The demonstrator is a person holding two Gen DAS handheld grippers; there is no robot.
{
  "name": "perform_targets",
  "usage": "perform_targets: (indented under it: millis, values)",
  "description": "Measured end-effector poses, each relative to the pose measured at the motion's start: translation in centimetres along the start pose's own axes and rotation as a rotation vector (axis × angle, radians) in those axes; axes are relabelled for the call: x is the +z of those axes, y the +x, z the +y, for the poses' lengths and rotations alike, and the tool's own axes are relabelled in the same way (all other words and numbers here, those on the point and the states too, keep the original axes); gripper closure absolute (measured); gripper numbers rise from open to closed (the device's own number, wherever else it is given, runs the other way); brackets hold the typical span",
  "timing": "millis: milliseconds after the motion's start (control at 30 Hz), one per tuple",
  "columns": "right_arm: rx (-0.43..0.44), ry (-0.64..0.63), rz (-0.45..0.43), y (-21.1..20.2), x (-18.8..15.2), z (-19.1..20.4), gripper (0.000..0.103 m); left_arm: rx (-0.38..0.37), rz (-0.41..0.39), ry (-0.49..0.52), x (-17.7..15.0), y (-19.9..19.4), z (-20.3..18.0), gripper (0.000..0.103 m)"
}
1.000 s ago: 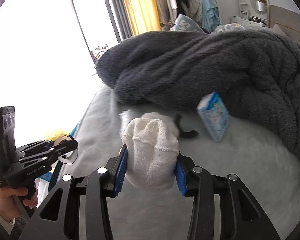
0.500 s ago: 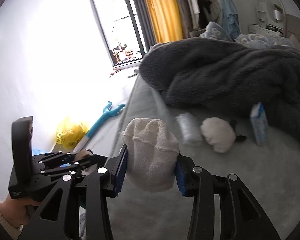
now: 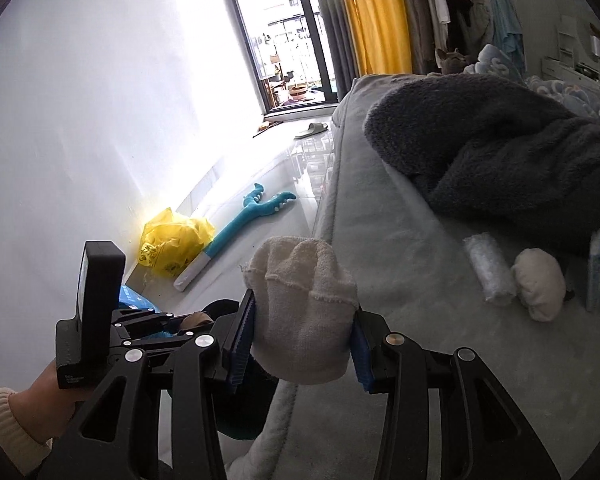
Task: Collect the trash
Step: 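Carry the tape core and tissue ball over the black bin with both tools, then open the left tool to drop the tape core while the right tool drops the tissue ball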
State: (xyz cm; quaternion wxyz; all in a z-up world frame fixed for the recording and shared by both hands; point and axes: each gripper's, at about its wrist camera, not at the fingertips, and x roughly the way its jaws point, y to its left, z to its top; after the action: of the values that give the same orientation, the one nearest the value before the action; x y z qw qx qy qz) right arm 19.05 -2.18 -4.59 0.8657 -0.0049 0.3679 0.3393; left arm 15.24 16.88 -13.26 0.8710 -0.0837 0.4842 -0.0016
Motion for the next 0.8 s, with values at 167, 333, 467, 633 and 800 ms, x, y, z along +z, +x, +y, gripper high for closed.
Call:
perform_targets:
  millis: [167, 333, 467, 633, 800]
  values:
    - [0.022, -0.018, 0.019, 1.3, 0.1, 1.8, 0.060, 0.025, 0.061, -0.019, -1.1, 1.2, 2.5, 0.078]
    - [0.042, -0.035, 0.043, 2.6, 0.0, 3.7, 0.060, 0.045, 0.119, -0.020, -2.7, 2.2, 4.4, 0.078]
    - [0.053, -0.052, 0.069, 4.0, 0.0, 5.2, 0.060, 0.049, 0.177, -0.028, -3.6, 3.3, 5.8, 0.078]
    - [0.066, -0.065, 0.103, 5.6, -0.3, 6.4, 0.060, 0.031, 0.235, -0.041, -5.0, 4.1, 7.4, 0.078]
    - [0.070, -0.075, 0.148, 7.5, -0.6, 7.2, 0.060, 0.022, 0.283, -0.042, -6.2, 4.5, 8.6, 0.059]
